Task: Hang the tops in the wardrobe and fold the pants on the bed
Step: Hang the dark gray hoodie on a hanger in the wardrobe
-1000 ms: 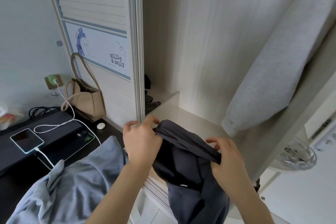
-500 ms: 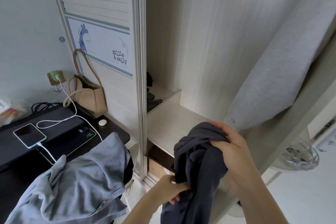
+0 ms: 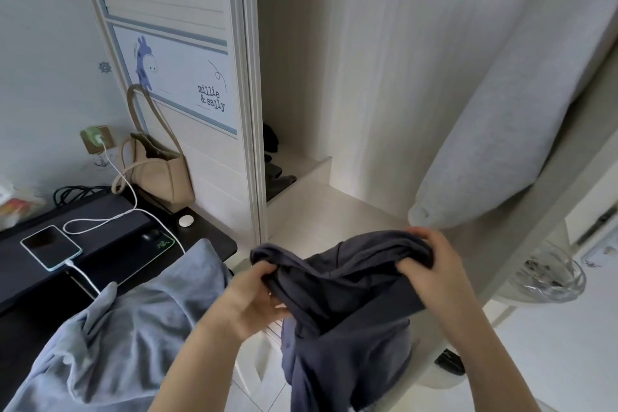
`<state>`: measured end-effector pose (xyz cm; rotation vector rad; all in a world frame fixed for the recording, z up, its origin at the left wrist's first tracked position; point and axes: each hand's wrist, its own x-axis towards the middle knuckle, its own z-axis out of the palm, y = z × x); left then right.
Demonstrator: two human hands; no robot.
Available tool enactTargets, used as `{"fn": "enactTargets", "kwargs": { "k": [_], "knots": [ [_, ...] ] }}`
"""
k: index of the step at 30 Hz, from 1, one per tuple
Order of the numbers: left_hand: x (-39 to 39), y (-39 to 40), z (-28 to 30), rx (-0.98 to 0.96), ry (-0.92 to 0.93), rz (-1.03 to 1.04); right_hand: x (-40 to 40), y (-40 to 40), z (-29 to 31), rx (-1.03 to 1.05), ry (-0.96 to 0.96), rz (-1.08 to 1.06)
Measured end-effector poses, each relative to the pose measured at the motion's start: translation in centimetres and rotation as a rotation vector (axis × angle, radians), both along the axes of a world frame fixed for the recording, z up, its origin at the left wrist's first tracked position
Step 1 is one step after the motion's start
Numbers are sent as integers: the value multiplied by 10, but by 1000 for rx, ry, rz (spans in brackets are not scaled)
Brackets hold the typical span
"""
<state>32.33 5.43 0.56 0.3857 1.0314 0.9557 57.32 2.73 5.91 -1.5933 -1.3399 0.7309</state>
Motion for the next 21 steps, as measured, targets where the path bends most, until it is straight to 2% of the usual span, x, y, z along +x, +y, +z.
{"fn": "enactTargets", "kwargs": {
  "k": [2, 4, 6, 8, 9, 10, 13, 14, 15, 17, 19, 20, 21],
  "knots": [
    [2, 1, 19, 53, -36, -8, -2, 0, -13, -43, -388, 136],
    [4, 3, 36, 104, -55, -11, -5, 1, -30, -121, -626, 203],
    [7, 4, 49, 156, -37, -15, -3, 2, -40, -210, -784, 198],
    [10, 4, 55, 262, 60, -42, 3, 4, -43, -222, -778, 131],
    [12, 2, 56, 327, 189, -60, 7, 7, -42, -187, -722, 69],
    [15, 0, 57, 393, 394, -120, 11, 9, -41, -131, -648, -4],
    [33, -1, 42, 632, 1208, -410, 22, 18, -29, 71, -406, -156],
    [41, 1, 35, 664, 1414, -406, 27, 22, -25, 110, -350, -161],
    [47, 3, 31, 642, 1537, -361, 28, 25, -22, 134, -314, -152],
    [51, 9, 24, 528, 1628, -223, 33, 31, -18, 140, -302, -109],
    [45, 19, 20, 441, 1620, -138, 39, 35, -18, 90, -366, -33],
    [39, 24, 19, 408, 1518, -85, 42, 36, -18, 64, -388, 6],
    [34, 29, 19, 371, 1321, -12, 44, 35, -19, 37, -387, 46]
  ]
}}
